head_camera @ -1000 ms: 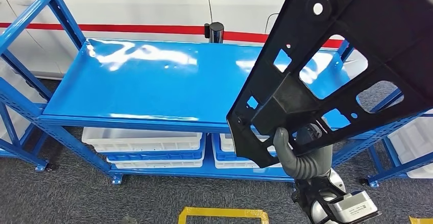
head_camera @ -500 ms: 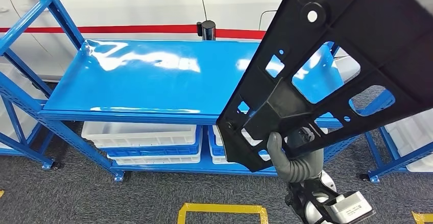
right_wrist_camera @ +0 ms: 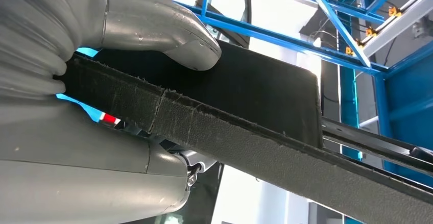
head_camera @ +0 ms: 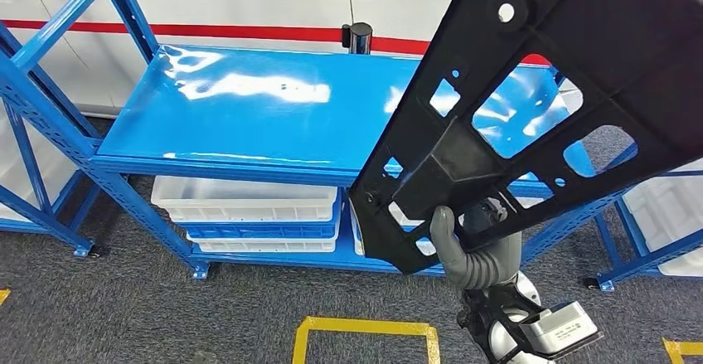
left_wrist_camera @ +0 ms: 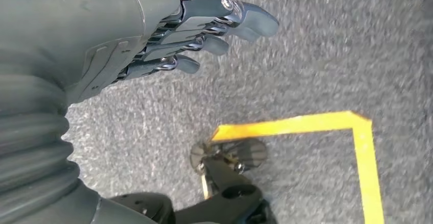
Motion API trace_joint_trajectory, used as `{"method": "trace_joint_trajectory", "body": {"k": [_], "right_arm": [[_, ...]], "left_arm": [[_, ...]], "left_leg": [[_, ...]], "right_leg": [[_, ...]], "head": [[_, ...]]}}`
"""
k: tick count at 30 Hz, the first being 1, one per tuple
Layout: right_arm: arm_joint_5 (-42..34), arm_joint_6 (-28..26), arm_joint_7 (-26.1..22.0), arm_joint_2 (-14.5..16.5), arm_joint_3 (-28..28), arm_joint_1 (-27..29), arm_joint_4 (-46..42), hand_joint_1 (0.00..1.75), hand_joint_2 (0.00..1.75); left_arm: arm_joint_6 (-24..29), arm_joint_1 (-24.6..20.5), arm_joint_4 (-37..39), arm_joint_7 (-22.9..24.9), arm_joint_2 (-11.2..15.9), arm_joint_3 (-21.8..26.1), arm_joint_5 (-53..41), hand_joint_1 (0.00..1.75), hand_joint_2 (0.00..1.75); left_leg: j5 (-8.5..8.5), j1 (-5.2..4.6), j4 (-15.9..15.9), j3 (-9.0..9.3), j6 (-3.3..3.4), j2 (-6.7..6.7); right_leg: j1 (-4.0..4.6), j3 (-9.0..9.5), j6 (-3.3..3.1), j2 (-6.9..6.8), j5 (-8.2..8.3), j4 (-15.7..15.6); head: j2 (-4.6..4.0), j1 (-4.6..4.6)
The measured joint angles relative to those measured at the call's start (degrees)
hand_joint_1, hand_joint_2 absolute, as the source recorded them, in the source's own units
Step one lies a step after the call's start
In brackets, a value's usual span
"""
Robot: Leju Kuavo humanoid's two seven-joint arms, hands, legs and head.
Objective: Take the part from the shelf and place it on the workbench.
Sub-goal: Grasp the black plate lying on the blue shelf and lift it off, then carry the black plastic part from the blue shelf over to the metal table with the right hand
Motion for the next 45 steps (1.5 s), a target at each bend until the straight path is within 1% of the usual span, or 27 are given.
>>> {"method": "trace_joint_trajectory", "body": {"k": [1, 2, 3, 5, 7, 9, 11, 12, 14, 15, 16, 17, 20, 22, 24, 26, 28, 30, 31, 32, 33, 35, 37, 39, 41, 43, 45], "right_arm": [[0.0, 0.0, 0.0, 0.0, 0.0, 0.0, 0.0, 1.75, 1.75], [-0.1, 0.0, 0.0, 0.0, 0.0, 0.0, 0.1, 1.75, 1.75], [-0.1, 0.1, 0.0, 0.0, 0.0, 0.0, 0.1, 1.75, 1.75], [-0.1, 0.2, -0.1, 0.0, 0.0, -0.1, 0.1, 1.75, 1.75], [-0.2, 0.3, -0.4, 0.1, 0.0, -0.2, 0.1, 1.75, 1.75], [-0.5, 0.5, -0.6, 0.2, 0.0, -0.1, 0.1, 1.75, 1.75], [-0.8, 0.6, -0.8, 0.5, -0.1, -0.2, 0.1, 1.75, 1.75], [-0.9, 0.7, -0.8, 0.7, -0.1, -0.2, 0.1, 1.75, 1.75], [-1.0, 0.7, -0.9, 1.0, -0.1, -0.1, 0.1, 1.75, 1.75], [-1.0, 0.7, -0.9, 1.0, -0.1, -0.1, 0.1, 1.75, 1.75], [-1.0, 0.7, -0.9, 1.1, -0.1, -0.1, 0.1, 1.75, 1.75], [-1.0, 0.8, -0.9, 1.1, -0.1, -0.1, 0.1, 1.75, 1.75], [-1.0, 0.8, -0.9, 1.2, -0.1, -0.1, 0.1, 1.75, 1.75], [-1.0, 0.8, -0.9, 1.3, -0.1, -0.1, 0.1, 1.75, 1.75], [-0.9, 0.8, -0.9, 1.4, -0.1, -0.2, 0.1, 1.75, 1.75], [-0.9, 0.8, -0.9, 1.4, -0.1, -0.2, 0.1, 1.75, 1.75], [-0.9, 0.8, -0.9, 1.4, -0.2, -0.2, 0.1, 1.75, 1.75], [-0.9, 0.8, -0.9, 1.4, -0.2, -0.2, 0.1, 1.75, 1.75], [-0.9, 0.8, -0.9, 1.4, -0.2, -0.2, 0.1, 1.75, 1.75], [-0.9, 0.8, -0.9, 1.4, -0.2, -0.2, 0.1, 1.75, 1.75], [-0.9, 0.8, -0.9, 1.3, -0.2, -0.2, 0.1, 1.75, 1.75], [-0.9, 0.8, -0.9, 1.3, -0.2, -0.3, 0.0, 1.75, 1.75], [-0.8, 0.7, -0.9, 1.4, -0.3, -0.4, -0.1, 1.75, 1.75], [-0.8, 0.6, -1.0, 1.4, -0.3, -0.4, -0.2, 1.75, 1.75], [-0.7, 0.6, -1.0, 1.4, -0.4, -0.3, -0.2, 1.75, 1.75], [-0.6, 0.5, -0.9, 1.5, -0.4, -0.3, -0.2, 1.75, 1.75], [0.0, 0.3, -0.9, 1.5, -0.4, -0.2, -0.2, 1.75, 1.75]], "left_arm": [[0.0, 0.0, 0.0, 0.0, 0.0, 0.0, 0.0, 0.00, 1.75], [0.0, 0.0, 0.0, 0.1, 0.0, 0.0, 0.0, 0.00, 1.75], [-0.1, 0.0, 0.0, 0.1, 0.0, 0.0, 0.0, 0.00, 1.75], [-0.1, 0.0, 0.0, 0.1, 0.0, 0.0, 0.0, 0.00, 1.75], [-0.1, 0.0, 0.0, 0.2, -0.1, 0.0, -0.1, 0.00, 1.75], [-0.1, 0.0, 0.0, 0.3, -0.1, 0.0, -0.1, 0.00, 1.75], [-0.1, 0.0, 0.0, 0.3, 0.0, 0.0, -0.2, 0.00, 1.75], [-0.1, 0.1, 0.0, 0.3, 0.0, 0.0, -0.2, 0.00, 1.75], [0.0, 0.1, 0.0, 0.3, 0.0, 0.1, -0.2, 0.00, 1.75], [-0.1, 0.1, 0.0, 0.3, 0.0, 0.1, -0.2, 0.00, 1.75], [-0.1, 0.1, 0.0, 0.3, 0.0, 0.1, -0.2, 0.00, 1.75], [-0.1, 0.1, 0.0, 0.3, 0.0, 0.1, -0.2, 0.00, 1.75], [-0.1, -0.1, 0.0, 0.3, 0.0, 0.1, -0.2, 0.00, 1.75], [-0.1, -0.2, 0.0, 0.3, -0.1, 0.1, -0.2, 0.00, 1.75], [-0.1, -0.2, 0.0, 0.4, -0.1, 0.1, -0.1, 0.00, 1.75], [-0.1, -0.2, 0.0, 0.4, 0.0, 0.2, 0.0, 0.00, 1.75], [-0.1, -0.3, 0.0, 0.4, 0.0, 0.2, 0.0, 0.00, 1.75], [-0.1, -0.3, 0.0, 0.4, 0.0, 0.2, 0.0, 0.00, 1.75], [-0.1, -0.3, 0.0, 0.4, 0.0, 0.2, 0.0, 0.00, 1.75], [-0.1, -0.3, 0.0, 0.4, 0.0, 0.2, 0.0, 0.00, 1.75], [-0.2, -0.3, 0.0, 0.4, 0.0, 0.2, 0.0, 0.00, 1.75], [-0.4, -0.3, 0.0, 0.4, -0.1, 0.2, 0.1, 0.00, 1.75], [-0.4, -0.3, 0.0, 0.4, -0.1, 0.2, 0.1, 0.00, 1.75], [-0.5, -0.3, 0.0, 0.5, -0.2, 0.2, 0.1, 0.00, 1.75], [-0.4, -0.2, 0.0, 0.7, -0.2, 0.2, 0.1, 0.00, 1.75], [-0.4, -0.2, 0.0, 0.8, -0.2, 0.2, 0.0, 0.00, 1.75], [-0.4, -0.1, 0.0, 0.8, -0.2, 0.3, 0.0, 0.00, 1.75]], "left_leg": [[0.35, -0.05, 0.0, -0.47, -0.01, 0.00], [0.71, -0.08, 0.0, -0.88, -0.09, -0.01], [1.07, -0.08, 0.0, -1.23, -0.22, -0.04], [1.71, -0.19, 0.0, -1.67, -0.67, -0.07], [2.25, -0.25, 0.0, -1.80, -1.34, -0.05], [2.86, -0.11, -0.3, -1.79, -2.18, -0.04], [1.69, 0.08, 0.8, -2.40, -2.83, -0.01], [-0.16, 0.14, 2.9, -3.20, -3.06, 0.01], [-5.05, 0.32, 9.7, -5.32, -3.49, 0.08], [-6.63, 0.41, 12.7, -5.98, -3.69, 0.08], [-7.21, 0.50, 14.1, -5.88, -3.86, 0.10], [-6.76, 0.62, 13.5, -4.76, -4.01, 0.13], [-3.95, 1.01, 4.2, 1.78, -4.33, 0.15], [-3.50, 0.80, 1.0, 3.22, -3.72, -0.02], [-2.82, 0.36, 0.9, 2.60, -2.56, -0.12], [-1.98, 0.26, 0.6, 1.98, -1.35, -0.06], [-1.08, 0.32, 0.4, 1.04, -0.41, -0.01], [-0.26, 0.21, 0.4, -0.15, -0.13, 0.03], [0.18, 0.15, 0.4, -0.76, -0.12, 0.06], [0.62, 0.12, 0.4, -1.34, -0.16, 0.09], [1.07, 0.10, 0.4, -1.87, -0.26, 0.10], [1.93, 0.09, 0.5, -2.66, -0.68, 0.06], [2.63, -0.05, 0.4, -2.96, -1.36, 0.04], [3.37, -0.05, 0.0, -2.92, -2.18, 0.11], [3.50, 0.18, 0.0, -3.11, -2.91, 0.14], [0.50, 0.30, 3.2, -4.40, -3.32, 0.19], [-4.54, 0.35, 10.6, -6.73, -3.57, 0.23]], "right_leg": [[0.01, 0.07, 0.23, 0.01, -0.34, 0.9], [0.02, 1.46, 0.56, 0.01, 0.15, -0.8], [0.05, 3.99, 0.87, 0.01, 1.16, -4.6], [0.26, 9.12, 0.98, 0.03, 2.99, -13.0], [0.63, 10.78, 0.44, 0.12, 3.76, -16.2], [0.84, 10.45, -0.32, 0.17, 4.46, -16.3], [0.42, 10.43, -1.14, 0.06, 5.41, -16.7], [0.15, 10.31, -1.54, -0.01, 5.88, -16.8], [0.13, 9.73, -2.05, -0.11, 6.55, -16.8], [0.20, 9.36, -2.10, -0.14, 6.82, -16.7], [0.23, 8.98, -2.02, -0.16, 7.07, -16.7], [0.20, 8.62, -1.90, -0.16, 7.27, -16.5], [0.21, 7.58, -1.40, -0.16, 7.52, -15.5], [0.41, 6.85, -0.73, -0.14, 7.84, -15.0], [0.34, 6.38, 0.20, -0.11, 8.43, -15.1], [0.12, 5.49, 0.60, -0.03, 7.87, -14.4], [0.07, 3.26, 0.13, 0.06, 4.81, -9.8], [0.14, 0.40, -0.35, 0.09, 0.97, -2.3], [0.15, -0.36, -0.32, 0.09, -0.20, 0.4], [0.16, 0.00, -0.13, 0.10, -0.56, 0.9], [0.17, 1.61, 0.18, 0.09, -0.16, -0.9], [0.21, 7.33, 0.62, 0.08, 1.47, -9.3], [0.48, 10.92, 0.42, 0.15, 2.60, -15.2], [0.89, 10.99, -0.25, 0.24, 3.25, -15.8], [0.59, 10.83, -1.06, 0.18, 4.20, -16.1], [0.14, 10.52, -1.81, 0.07, 5.21, -16.4], [0.29, 9.71, -2.30, -0.01, 5.96, -16.3]], "head": [[0.00, 0.00], [0.00, 0.02], [0.00, 0.02], [0.00, 0.02], [0.00, -0.10], [0.00, -0.15], [0.00, -0.19], [0.00, -0.28], [0.00, -0.39], [0.00, -0.43], [0.00, -0.40], [0.00, -0.43], [0.00, -0.46], [0.00, -0.37], [0.00, -0.26], [0.00, -0.23], [0.00, -0.01], [0.00, 0.20], [0.00, 0.20], [0.00, 0.21], [0.00, 0.22], [0.00, 0.26], [0.00, 0.10], [0.00, -0.08], [0.00, -0.15], [0.00, -0.30], [0.00, -0.40]]}}
